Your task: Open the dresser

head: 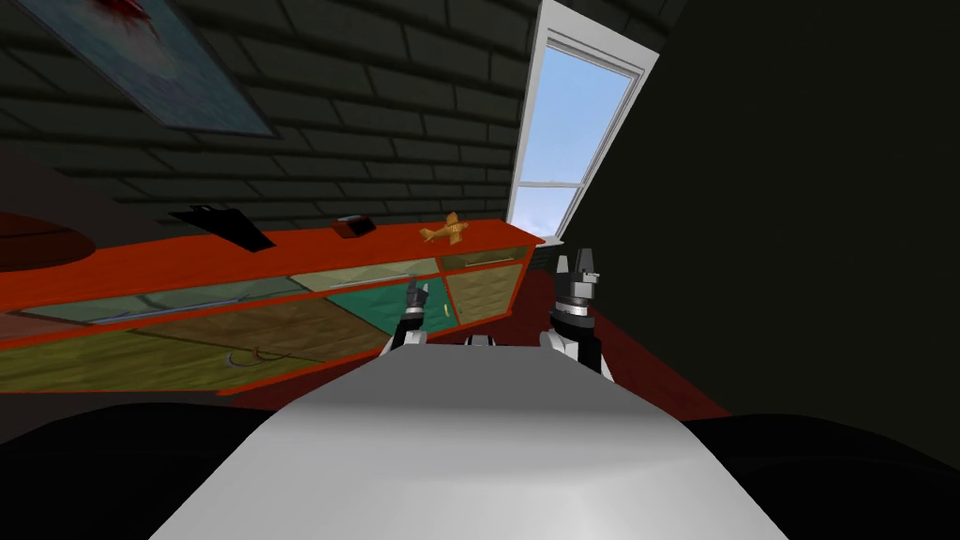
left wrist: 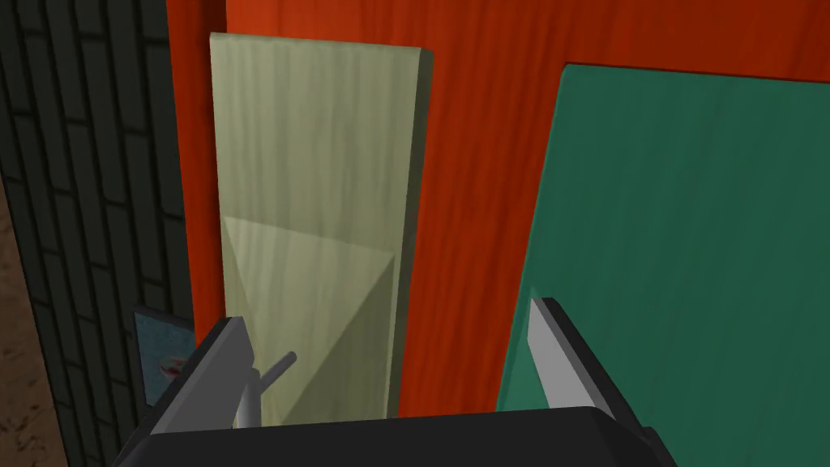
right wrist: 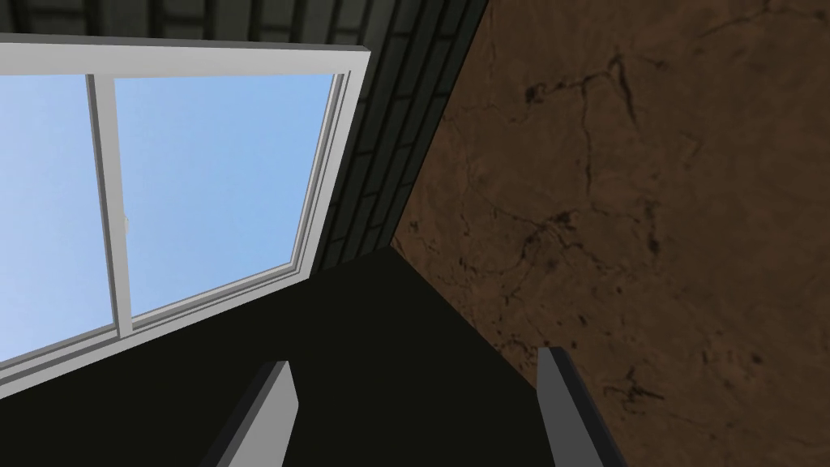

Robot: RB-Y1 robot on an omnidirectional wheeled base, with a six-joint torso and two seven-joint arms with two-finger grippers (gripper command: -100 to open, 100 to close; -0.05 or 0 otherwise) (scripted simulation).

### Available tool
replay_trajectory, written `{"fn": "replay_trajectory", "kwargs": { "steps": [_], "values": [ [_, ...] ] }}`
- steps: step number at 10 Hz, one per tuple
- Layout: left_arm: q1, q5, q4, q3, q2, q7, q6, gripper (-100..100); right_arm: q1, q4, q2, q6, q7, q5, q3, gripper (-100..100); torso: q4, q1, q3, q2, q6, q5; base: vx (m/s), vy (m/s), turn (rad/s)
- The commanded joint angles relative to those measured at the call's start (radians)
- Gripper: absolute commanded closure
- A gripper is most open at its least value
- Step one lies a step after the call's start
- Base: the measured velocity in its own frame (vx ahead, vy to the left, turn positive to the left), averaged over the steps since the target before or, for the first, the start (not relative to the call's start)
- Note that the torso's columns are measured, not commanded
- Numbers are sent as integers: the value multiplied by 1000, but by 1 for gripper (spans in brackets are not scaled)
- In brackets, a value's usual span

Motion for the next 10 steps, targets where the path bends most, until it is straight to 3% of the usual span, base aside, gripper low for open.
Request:
{"fn": "replay_trajectory", "kwargs": {
  "steps": [1,6,7,10],
  "values": [
    [-25,8,72,4,7,19,-3,-100,0,0,0,0,0,0,0,0,2,-1,3,4,0,-1,-1,-105,67],
    [-69,19,207,13,18,49,-9,-100,0,0,0,0,0,0,0,0,0,0,-1,0,0,0,1,-89,41],
    [-69,19,210,13,18,49,-9,-100,0,0,0,0,0,0,0,0,0,0,0,0,0,0,-1,-31,-4],
    [-113,29,302,23,25,82,-15,-100,0,0,0,0,0,0,0,0,1,-1,0,1,0,-1,0,-65,49]
  ]
}}
